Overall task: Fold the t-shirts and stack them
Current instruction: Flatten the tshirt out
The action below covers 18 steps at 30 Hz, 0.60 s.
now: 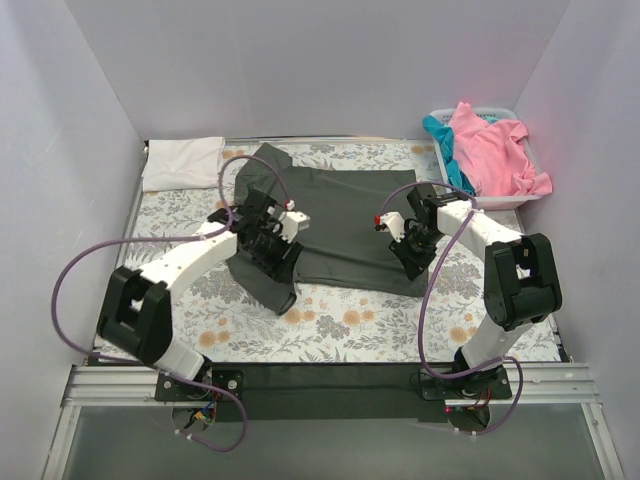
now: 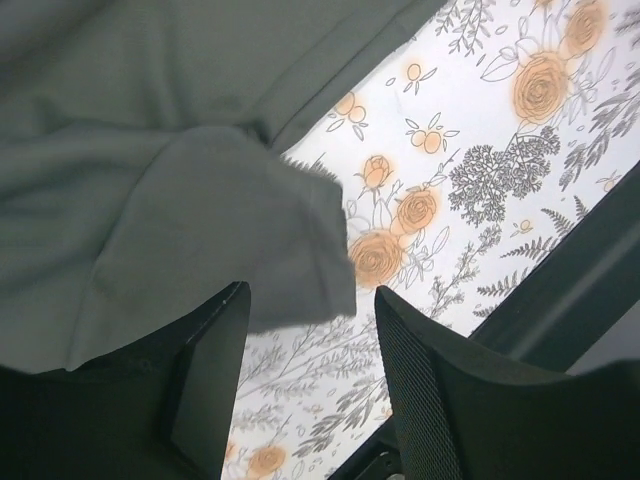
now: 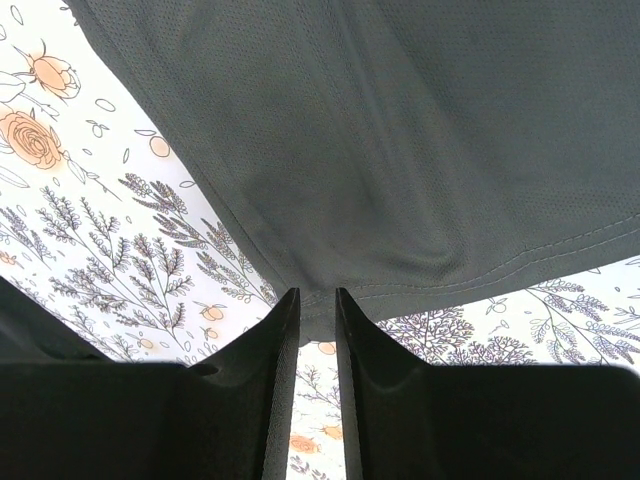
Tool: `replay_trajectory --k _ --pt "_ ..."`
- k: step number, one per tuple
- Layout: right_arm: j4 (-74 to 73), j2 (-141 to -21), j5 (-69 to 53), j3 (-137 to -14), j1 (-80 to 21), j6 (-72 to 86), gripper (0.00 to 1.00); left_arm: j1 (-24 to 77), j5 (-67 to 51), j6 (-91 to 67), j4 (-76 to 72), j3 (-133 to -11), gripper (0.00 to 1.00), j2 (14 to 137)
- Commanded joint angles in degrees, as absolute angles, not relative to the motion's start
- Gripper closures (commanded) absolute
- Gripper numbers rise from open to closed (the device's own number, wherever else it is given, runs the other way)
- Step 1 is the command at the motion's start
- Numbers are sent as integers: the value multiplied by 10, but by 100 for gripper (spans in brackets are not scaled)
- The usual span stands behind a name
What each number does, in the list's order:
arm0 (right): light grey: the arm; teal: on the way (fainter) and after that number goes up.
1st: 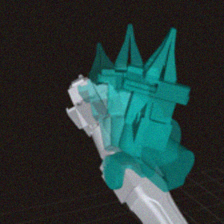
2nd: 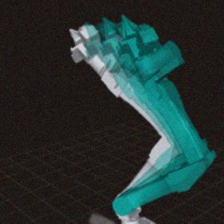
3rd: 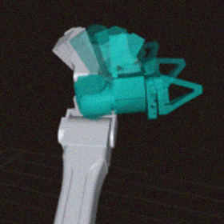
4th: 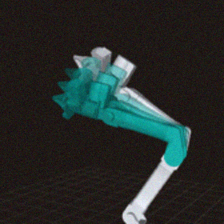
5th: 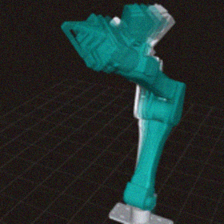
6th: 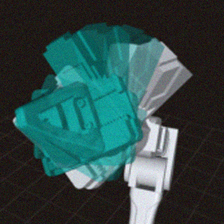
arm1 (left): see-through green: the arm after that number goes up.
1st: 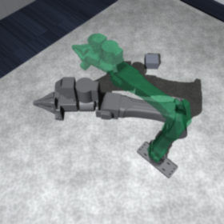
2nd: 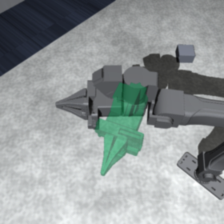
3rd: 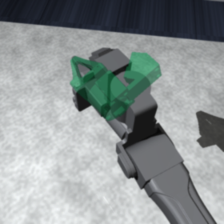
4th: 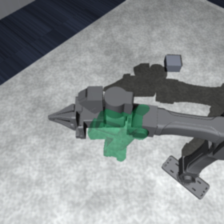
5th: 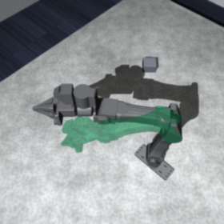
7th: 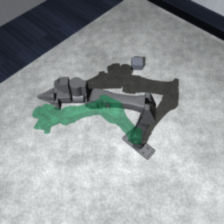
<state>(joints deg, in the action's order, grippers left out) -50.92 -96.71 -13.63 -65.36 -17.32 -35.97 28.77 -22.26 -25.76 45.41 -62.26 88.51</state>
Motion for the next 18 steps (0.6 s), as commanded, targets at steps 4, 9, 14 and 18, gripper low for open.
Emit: replay_trajectory --k 4,9,14,18 --pt "-518 -962 -139 -673 -172 -357 78 246 -229 -229 490 -555 55 751" --pt "-512 -976 -131 -667 -171 -356 82 243 -187 -246 430 -512 63 781" --pt "-488 -998 -110 -653 -172 -345 82 242 -145 -251 388 -501 65 834" --pt "-480 -1024 -83 -642 -172 -345 85 235 -90 -208 410 -466 66 833"
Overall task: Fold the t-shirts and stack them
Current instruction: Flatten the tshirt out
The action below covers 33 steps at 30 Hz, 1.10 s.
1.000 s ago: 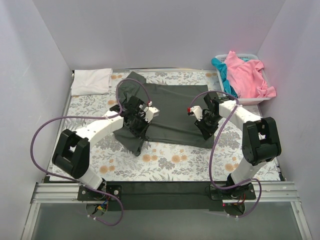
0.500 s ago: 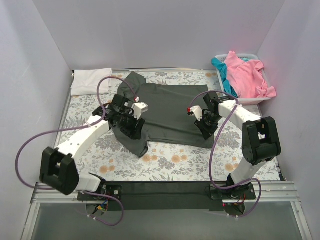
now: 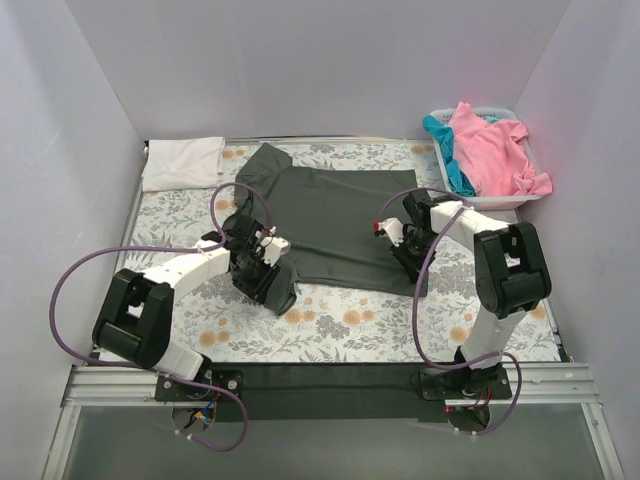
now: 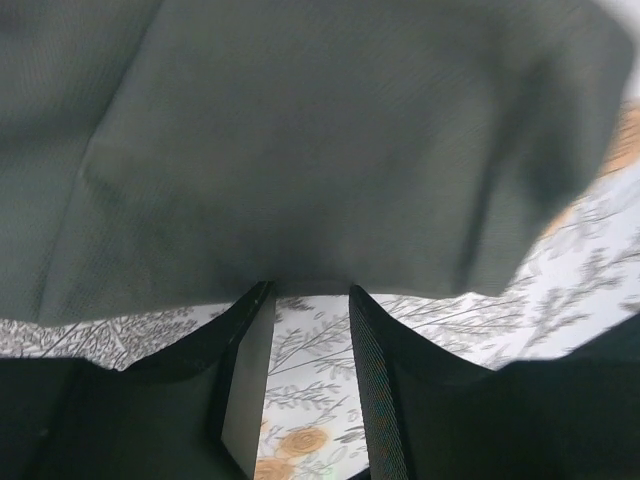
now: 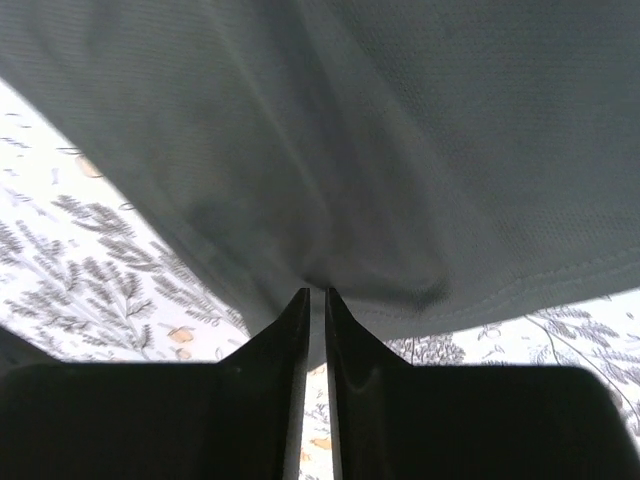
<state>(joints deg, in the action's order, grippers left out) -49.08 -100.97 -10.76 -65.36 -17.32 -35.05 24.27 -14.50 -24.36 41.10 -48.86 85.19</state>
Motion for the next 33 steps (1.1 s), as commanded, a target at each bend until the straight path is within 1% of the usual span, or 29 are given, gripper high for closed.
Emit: replay_trajectory --k 1,5,8,10,11,13,15,16,18,20,21,25,28,33 --pt "-480 -1028 -77 -640 -171 -346 86 228 -73 -193 423 -456 66 820" --pt "-485 -1007 -55 -620 -171 -362 87 162 -61 -127 478 -419 67 796" --pt "-499 -979 -45 -603 -172 -381 86 139 -35 -91 503 -387 67 766" --pt "-507 -953 -47 -600 -172 -397 82 134 -26 -80 518 -371 68 740" --pt "-518 -942 -51 -603 -172 -403 78 133 -29 -74 526 -371 68 715" --pt "-527 -906 -70 -609 -172 -417 74 132 -57 -76 560 -404 68 690" --pt "-540 -883 -96 -624 -172 -420 69 132 -108 -90 574 -440 62 674" --pt "-540 -867 -98 -627 -173 -421 69 132 -122 -100 577 -476 61 682" --pt "-543 -860 -103 -630 -174 -427 69 133 -153 -134 572 -505 56 720" --pt "-543 -867 -99 -623 -174 -432 70 134 -171 -152 558 -534 53 746" --pt "-543 -874 -94 -620 -175 -433 70 134 -176 -172 539 -540 50 772" --pt "-527 -912 -84 -611 -175 -427 71 141 -181 -207 508 -558 46 827" --pt "-504 -931 -83 -617 -175 -396 70 150 -169 -218 485 -549 44 840" --pt "-485 -977 -71 -612 -175 -377 70 157 -113 -236 427 -498 46 853"
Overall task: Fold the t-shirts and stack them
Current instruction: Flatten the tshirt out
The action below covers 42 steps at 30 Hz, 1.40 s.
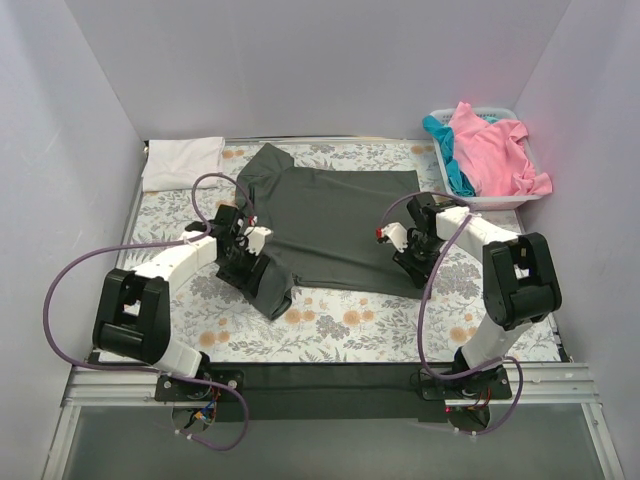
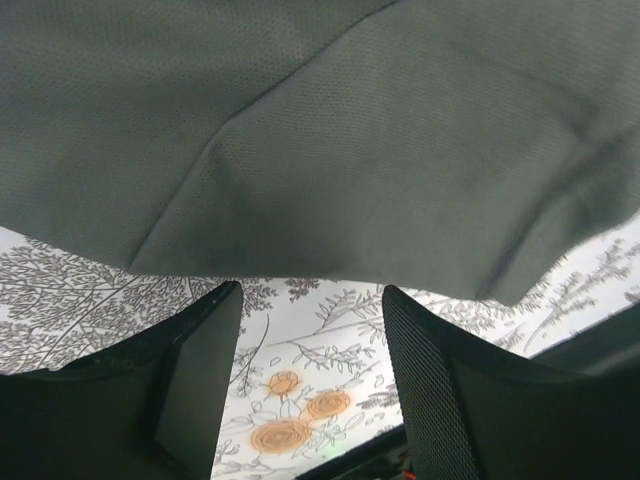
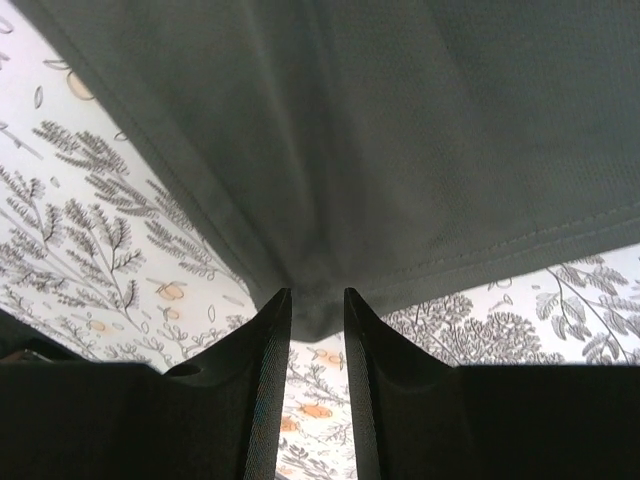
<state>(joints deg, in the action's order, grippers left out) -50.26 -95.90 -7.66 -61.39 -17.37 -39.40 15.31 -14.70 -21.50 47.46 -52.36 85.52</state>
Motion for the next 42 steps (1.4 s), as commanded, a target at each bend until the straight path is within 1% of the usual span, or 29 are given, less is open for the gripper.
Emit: replay_trajectory --k 1,4,7,8,11,12,15,16,18,19,21,23,26,31,34,35,37,38,40,42 --pt "-483 -981 -71 -606 -174 -378 70 156 -105 -240 423 -492 46 855" --pt "-483 -991 -66 -599 -175 -382 71 157 -75 -240 412 -463 55 867" --pt "-476 -998 -50 -592 -175 -387 75 157 -34 -223 403 -427 62 853" --pt "-474 -1000 -47 -589 -175 -388 76 157 -24 -211 405 -421 67 848" --pt "-474 -1004 -36 -586 -174 -392 77 152 11 -186 425 -396 74 814" --pt "-475 -999 -38 -586 -174 -392 77 148 1 -167 446 -396 77 782" --pt "-478 -985 -48 -588 -174 -388 78 138 -81 -148 490 -439 74 713" --pt "-479 -984 -52 -589 -174 -387 79 139 -133 -151 495 -455 73 690" --pt "-481 -982 -59 -590 -174 -383 82 145 -163 -170 490 -481 71 696" --pt "-483 -983 -61 -590 -175 -381 85 152 -185 -191 477 -487 70 718" --pt "-483 -984 -59 -589 -174 -382 87 159 -193 -207 452 -487 67 741" --pt "-483 -985 -56 -587 -174 -384 92 191 -176 -218 429 -488 65 771" --pt "-483 -992 -53 -586 -174 -384 93 225 -140 -225 372 -478 63 805" --pt "-482 -1011 -47 -591 -174 -382 93 232 -96 -209 366 -457 63 851" --pt "-485 -1008 -40 -595 -174 -384 86 231 -67 -166 404 -416 67 822" --pt "-485 -1005 -38 -596 -173 -387 80 232 -57 -153 416 -403 68 810" --pt "-496 -1000 -40 -599 -174 -389 74 229 -35 -113 457 -375 70 769" --pt "-499 -995 -42 -599 -174 -391 68 229 -32 -102 483 -354 71 755" --pt "-513 -988 -50 -598 -175 -396 62 229 -21 -86 499 -340 71 709" --pt "-521 -969 -61 -592 -175 -409 61 229 -15 -70 525 -338 71 687"
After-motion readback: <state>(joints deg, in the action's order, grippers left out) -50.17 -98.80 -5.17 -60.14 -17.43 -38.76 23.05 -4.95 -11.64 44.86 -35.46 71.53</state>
